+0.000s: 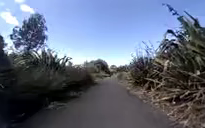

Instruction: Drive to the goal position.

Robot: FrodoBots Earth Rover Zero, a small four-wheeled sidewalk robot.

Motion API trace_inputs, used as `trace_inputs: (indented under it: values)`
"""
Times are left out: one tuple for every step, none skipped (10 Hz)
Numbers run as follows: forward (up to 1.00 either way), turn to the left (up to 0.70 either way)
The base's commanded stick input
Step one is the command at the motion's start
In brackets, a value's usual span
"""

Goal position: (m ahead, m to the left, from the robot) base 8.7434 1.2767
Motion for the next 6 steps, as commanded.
trace_inputs:
  values:
    - [0.85, 0.0]
    - [0.85, 0.0]
    - [0.85, 0.0]
    - [0.85, 0.0]
    - [0.85, 0.0]
    - [0.85, 0.0]
